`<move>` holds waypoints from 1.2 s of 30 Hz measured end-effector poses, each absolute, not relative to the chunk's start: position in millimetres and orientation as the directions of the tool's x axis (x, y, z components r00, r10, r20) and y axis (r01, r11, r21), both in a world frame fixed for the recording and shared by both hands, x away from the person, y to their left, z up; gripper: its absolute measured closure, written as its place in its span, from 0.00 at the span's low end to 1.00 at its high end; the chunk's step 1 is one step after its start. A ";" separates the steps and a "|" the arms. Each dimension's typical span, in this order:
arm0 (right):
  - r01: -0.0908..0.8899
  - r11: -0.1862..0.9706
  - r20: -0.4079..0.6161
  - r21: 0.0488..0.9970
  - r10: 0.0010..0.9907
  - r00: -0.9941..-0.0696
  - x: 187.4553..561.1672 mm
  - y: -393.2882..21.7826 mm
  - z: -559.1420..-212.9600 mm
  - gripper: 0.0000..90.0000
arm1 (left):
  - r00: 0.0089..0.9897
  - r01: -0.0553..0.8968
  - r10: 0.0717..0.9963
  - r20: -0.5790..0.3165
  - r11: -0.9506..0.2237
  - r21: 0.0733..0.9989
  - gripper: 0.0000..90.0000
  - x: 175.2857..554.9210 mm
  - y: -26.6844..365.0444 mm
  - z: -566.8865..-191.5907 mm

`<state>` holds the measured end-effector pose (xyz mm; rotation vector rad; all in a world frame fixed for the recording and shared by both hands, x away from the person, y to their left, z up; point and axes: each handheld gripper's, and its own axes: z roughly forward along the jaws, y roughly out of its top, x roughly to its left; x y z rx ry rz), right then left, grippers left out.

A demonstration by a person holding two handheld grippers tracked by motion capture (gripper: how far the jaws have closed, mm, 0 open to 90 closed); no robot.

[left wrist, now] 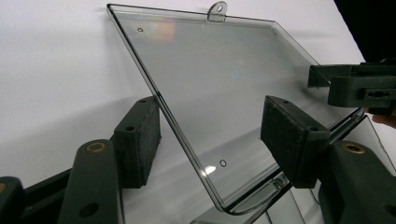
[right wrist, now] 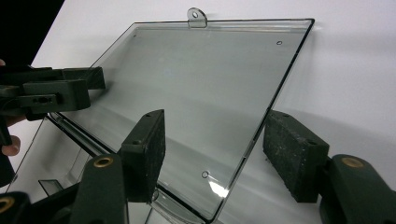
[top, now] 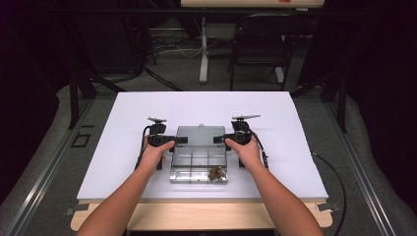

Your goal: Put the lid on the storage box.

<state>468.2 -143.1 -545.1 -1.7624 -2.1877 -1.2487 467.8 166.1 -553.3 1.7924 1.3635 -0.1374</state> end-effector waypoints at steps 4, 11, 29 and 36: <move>0.840 0.015 0.509 0.542 0.790 -0.342 467.8 -142.9 -543.9 0.44 | 0.404 0.828 0.739 -0.539 -0.044 0.559 0.43 467.9 165.8 -552.0; 0.831 0.025 0.495 0.556 0.794 -0.354 466.8 -142.0 -542.3 0.44 | 0.402 0.826 0.744 -0.535 -0.042 0.562 0.45 467.7 165.5 -550.1; 0.809 0.024 0.480 0.588 0.794 -0.372 464.0 -143.6 -532.6 0.48 | 0.419 0.804 0.746 -0.518 -0.039 0.594 0.49 465.6 167.1 -539.4; 0.795 0.013 0.480 0.607 0.791 -0.380 461.6 -144.1 -527.1 0.49 | 0.426 0.794 0.741 -0.519 -0.031 0.607 0.51 464.2 168.2 -533.8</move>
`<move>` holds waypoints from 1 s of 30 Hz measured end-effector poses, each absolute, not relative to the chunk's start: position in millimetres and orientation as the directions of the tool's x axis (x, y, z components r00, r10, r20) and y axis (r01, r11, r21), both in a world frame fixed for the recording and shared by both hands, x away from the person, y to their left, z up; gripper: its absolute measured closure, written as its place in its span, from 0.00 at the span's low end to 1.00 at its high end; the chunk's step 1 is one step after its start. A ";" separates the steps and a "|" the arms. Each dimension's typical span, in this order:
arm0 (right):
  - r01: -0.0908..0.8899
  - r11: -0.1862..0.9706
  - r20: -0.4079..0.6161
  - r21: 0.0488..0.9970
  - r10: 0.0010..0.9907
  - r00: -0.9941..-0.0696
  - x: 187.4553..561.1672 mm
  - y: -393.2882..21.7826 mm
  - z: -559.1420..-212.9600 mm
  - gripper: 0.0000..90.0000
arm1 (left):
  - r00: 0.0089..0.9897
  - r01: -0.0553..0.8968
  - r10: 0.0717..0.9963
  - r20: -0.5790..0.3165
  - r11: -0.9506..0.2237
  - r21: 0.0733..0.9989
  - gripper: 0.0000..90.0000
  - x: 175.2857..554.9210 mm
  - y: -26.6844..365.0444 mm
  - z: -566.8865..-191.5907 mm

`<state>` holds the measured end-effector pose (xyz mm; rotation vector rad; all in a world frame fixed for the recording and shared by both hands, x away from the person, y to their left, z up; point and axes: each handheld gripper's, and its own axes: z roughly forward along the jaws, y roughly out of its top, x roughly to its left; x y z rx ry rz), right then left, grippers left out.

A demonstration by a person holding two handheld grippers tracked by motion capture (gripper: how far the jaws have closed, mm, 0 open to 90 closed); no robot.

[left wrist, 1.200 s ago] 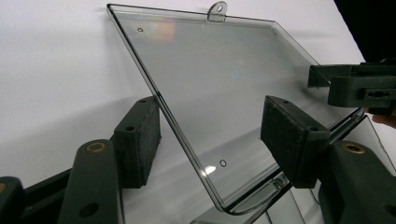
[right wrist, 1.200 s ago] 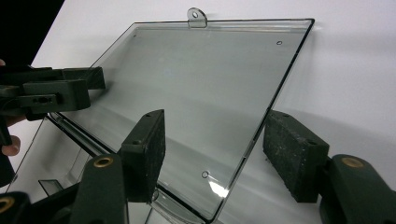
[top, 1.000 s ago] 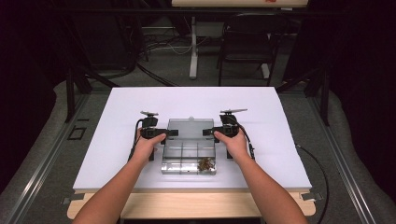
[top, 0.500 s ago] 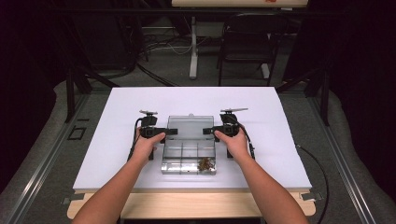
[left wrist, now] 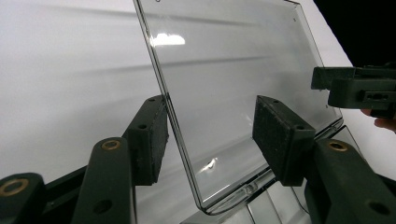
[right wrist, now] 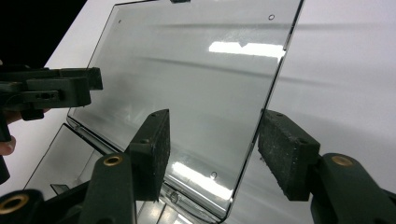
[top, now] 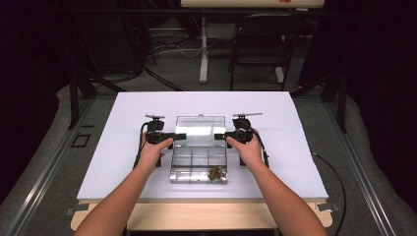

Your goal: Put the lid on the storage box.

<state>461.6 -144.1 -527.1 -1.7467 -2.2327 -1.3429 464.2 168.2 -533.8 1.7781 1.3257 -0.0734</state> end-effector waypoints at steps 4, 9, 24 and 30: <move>0.780 0.024 0.461 0.626 0.795 -0.395 459.2 -144.8 -523.6 0.51 | 0.429 0.789 0.739 -0.519 -0.027 0.614 0.53 463.0 169.3 -530.7; 0.771 0.023 0.459 0.637 0.792 -0.403 457.5 -144.9 -520.4 0.51 | 0.439 0.778 0.738 -0.513 -0.027 0.627 0.55 461.3 170.4 -527.1; 0.746 0.041 0.429 0.664 0.797 -0.426 451.5 -145.5 -511.7 0.54 | 0.460 0.762 0.738 -0.493 -0.044 0.646 0.56 456.2 170.9 -517.9; 0.737 0.050 0.416 0.674 0.799 -0.435 447.5 -144.9 -506.8 0.54 | 0.472 0.752 0.738 -0.483 -0.052 0.657 0.59 452.9 172.0 -514.3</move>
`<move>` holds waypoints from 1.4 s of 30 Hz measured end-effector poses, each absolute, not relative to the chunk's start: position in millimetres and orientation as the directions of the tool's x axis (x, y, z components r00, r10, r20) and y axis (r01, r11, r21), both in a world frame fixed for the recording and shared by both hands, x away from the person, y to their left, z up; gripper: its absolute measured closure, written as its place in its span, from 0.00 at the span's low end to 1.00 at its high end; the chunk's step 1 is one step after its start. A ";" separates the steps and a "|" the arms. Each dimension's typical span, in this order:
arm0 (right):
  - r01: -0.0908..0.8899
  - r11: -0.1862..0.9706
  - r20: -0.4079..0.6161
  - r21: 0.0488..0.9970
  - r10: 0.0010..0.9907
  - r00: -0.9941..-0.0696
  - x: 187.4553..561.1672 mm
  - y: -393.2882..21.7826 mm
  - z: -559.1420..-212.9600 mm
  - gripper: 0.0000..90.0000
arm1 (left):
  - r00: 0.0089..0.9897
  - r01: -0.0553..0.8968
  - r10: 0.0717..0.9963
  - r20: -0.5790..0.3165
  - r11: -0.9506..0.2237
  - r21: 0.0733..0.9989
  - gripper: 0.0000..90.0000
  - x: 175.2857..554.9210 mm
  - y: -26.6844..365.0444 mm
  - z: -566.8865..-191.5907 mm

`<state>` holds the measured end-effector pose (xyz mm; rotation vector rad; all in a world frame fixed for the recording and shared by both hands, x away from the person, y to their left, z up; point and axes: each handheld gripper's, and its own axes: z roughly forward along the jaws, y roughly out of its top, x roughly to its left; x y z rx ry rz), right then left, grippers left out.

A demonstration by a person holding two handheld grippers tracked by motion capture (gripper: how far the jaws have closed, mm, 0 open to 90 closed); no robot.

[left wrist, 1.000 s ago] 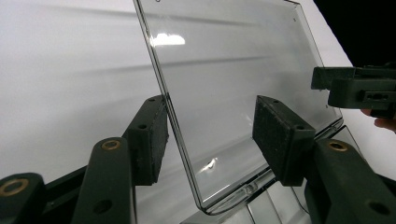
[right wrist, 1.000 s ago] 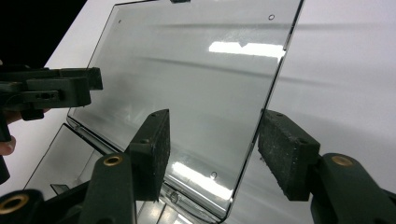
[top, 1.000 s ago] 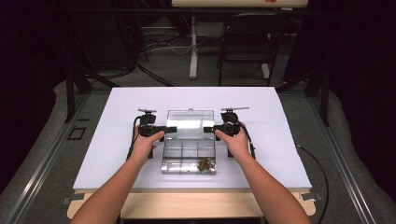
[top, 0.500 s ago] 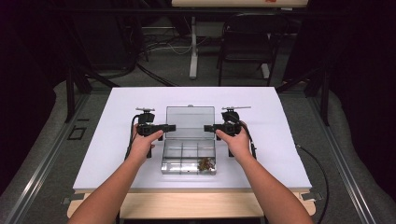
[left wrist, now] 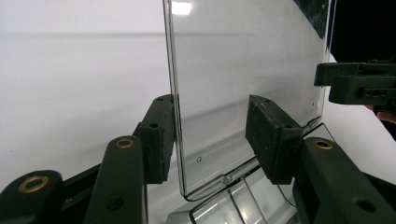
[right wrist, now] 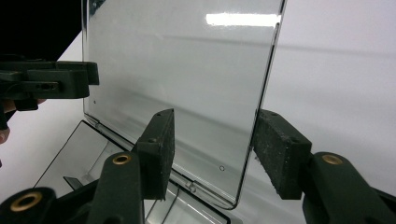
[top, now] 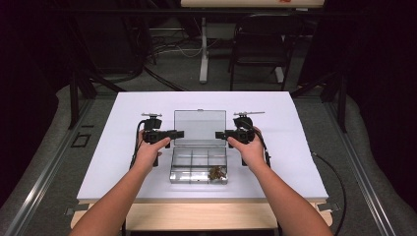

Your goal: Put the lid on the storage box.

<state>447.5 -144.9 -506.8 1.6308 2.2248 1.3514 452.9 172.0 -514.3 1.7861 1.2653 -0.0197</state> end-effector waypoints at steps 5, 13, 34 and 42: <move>0.724 0.068 0.397 0.686 0.799 -0.451 443.9 -144.5 -502.9 0.56 | 0.486 0.741 0.740 -0.465 -0.067 0.668 0.59 450.0 172.2 -511.3; 0.708 0.098 0.368 0.699 0.800 -0.474 438.3 -144.5 -497.7 0.57 | 0.499 0.728 0.738 -0.455 -0.073 0.682 0.61 445.0 172.6 -507.6; 0.671 0.148 0.324 0.726 0.788 -0.524 424.8 -144.3 -491.3 0.57 | 0.541 0.689 0.730 -0.418 -0.100 0.718 0.61 431.4 173.6 -502.1; 0.659 0.161 0.317 0.735 0.777 -0.544 418.3 -145.5 -489.9 0.57 | 0.564 0.669 0.720 -0.404 -0.112 0.735 0.61 425.9 174.1 -500.5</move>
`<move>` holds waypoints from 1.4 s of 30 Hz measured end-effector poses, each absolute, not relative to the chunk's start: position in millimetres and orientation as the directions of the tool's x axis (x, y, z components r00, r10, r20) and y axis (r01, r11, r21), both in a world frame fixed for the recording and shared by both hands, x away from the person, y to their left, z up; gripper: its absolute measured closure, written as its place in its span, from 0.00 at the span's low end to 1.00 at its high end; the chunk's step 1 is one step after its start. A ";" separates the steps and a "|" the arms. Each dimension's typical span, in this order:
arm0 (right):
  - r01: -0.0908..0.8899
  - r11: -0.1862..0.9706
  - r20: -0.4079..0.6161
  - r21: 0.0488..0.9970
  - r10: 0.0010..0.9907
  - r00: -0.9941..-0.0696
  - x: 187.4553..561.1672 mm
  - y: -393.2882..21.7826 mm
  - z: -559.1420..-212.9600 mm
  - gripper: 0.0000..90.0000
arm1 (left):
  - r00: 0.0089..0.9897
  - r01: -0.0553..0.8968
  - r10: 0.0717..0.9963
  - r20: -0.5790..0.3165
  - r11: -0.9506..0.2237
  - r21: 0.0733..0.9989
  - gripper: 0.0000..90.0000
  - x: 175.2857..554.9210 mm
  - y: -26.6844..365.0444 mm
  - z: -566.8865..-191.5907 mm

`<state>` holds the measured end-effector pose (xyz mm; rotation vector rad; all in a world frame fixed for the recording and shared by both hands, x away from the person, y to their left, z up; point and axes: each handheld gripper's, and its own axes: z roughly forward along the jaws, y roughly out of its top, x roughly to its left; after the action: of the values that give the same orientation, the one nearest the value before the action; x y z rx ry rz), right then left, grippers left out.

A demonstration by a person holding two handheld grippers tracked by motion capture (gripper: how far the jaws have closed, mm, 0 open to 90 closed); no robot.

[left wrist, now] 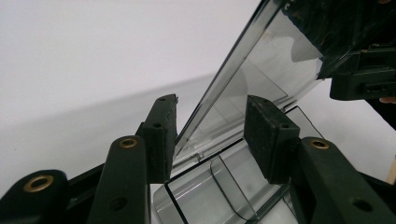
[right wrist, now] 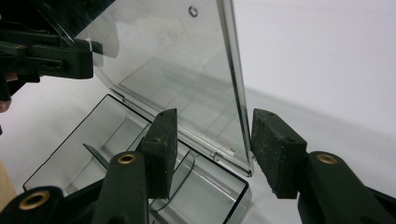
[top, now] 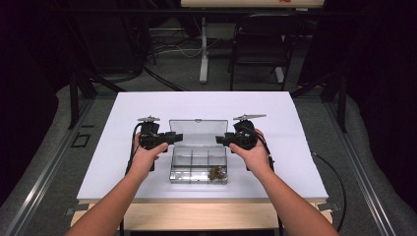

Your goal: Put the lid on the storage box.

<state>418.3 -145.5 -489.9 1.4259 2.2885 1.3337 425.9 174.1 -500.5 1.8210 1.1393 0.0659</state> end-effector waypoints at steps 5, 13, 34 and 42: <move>0.655 0.160 0.317 0.738 0.775 -0.547 415.0 -146.3 -490.6 0.58 | 0.573 0.660 0.719 -0.394 -0.119 0.742 0.58 421.7 172.7 -499.3; 0.650 0.162 0.314 0.743 0.773 -0.552 412.4 -146.8 -490.9 0.58 | 0.586 0.624 0.730 -0.351 -0.131 0.770 0.53 414.7 171.8 -496.3; 0.633 0.168 0.297 0.756 0.774 -0.559 404.7 -146.4 -490.9 0.59 | 0.619 0.571 0.722 -0.307 -0.145 0.808 0.63 393.3 181.6 -478.0; 0.626 0.164 0.293 0.762 0.776 -0.559 401.0 -147.1 -491.1 0.59 | 0.628 0.547 0.726 -0.281 -0.155 0.823 0.69 383.7 184.2 -471.2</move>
<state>401.0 -147.1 -491.1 1.3810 2.2642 1.3499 383.7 184.2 -471.2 1.8294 1.0222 0.2192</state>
